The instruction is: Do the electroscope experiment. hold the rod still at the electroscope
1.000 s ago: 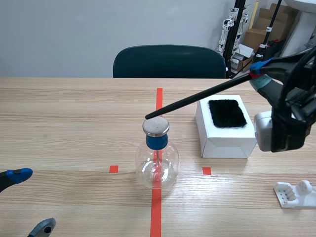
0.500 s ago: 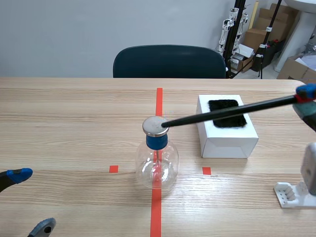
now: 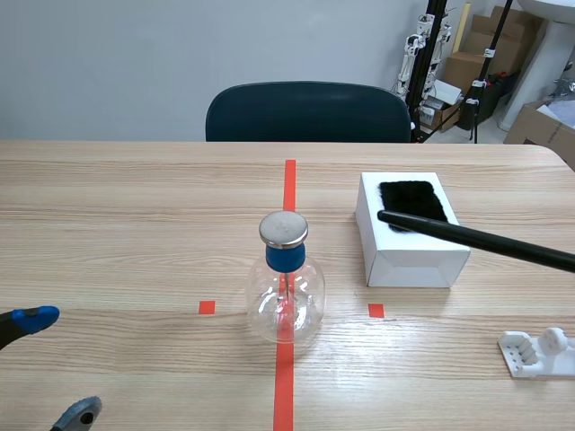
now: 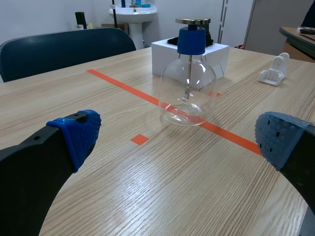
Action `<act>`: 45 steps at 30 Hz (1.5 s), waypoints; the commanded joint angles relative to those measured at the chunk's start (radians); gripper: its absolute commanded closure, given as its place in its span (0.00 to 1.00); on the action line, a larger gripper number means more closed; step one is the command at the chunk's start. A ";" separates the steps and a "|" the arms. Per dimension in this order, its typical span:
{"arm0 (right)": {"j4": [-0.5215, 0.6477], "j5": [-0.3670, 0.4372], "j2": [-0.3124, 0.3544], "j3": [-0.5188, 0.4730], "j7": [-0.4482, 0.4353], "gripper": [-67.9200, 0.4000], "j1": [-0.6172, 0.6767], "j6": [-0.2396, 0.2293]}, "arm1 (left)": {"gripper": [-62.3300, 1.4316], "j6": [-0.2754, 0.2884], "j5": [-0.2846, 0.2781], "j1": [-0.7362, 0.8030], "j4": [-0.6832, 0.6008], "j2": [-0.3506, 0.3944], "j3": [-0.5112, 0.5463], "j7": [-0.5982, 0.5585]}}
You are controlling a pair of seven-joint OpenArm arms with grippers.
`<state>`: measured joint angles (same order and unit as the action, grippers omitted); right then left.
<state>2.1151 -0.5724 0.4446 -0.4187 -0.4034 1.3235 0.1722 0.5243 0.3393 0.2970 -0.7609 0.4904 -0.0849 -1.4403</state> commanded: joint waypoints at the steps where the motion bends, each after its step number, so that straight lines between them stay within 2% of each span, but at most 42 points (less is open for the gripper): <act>1: 0.011 0.040 0.000 -0.015 -0.018 0.94 0.010 0.015 | 0.00 0.002 -0.011 0.002 -0.005 0.009 0.006 -0.013; 4: 0.008 0.115 -0.007 -0.020 -0.064 0.94 0.044 0.014 | 0.00 0.002 -0.011 0.002 -0.005 0.009 0.006 -0.013; 7: 0.008 0.154 -0.007 -0.019 -0.146 0.94 0.044 0.006 | 0.00 0.002 -0.011 0.002 -0.005 0.009 0.006 -0.013; 14: 0.007 0.156 -0.026 -0.014 -0.225 0.94 0.044 -0.148 | 0.00 0.002 -0.011 0.002 -0.005 0.009 0.006 -0.013; 19: 0.007 0.153 -0.026 0.009 -0.253 0.94 0.044 -0.203 | 0.00 0.002 -0.011 0.002 -0.005 0.009 0.006 -0.013; 45: 0.007 0.153 -0.026 0.027 -0.254 0.94 0.044 -0.219 | 0.00 0.002 -0.011 0.002 -0.005 0.009 0.006 -0.013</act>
<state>2.1143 -0.4294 0.4183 -0.3859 -0.6495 1.3548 -0.0494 0.5243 0.3393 0.2970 -0.7609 0.4904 -0.0849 -1.4403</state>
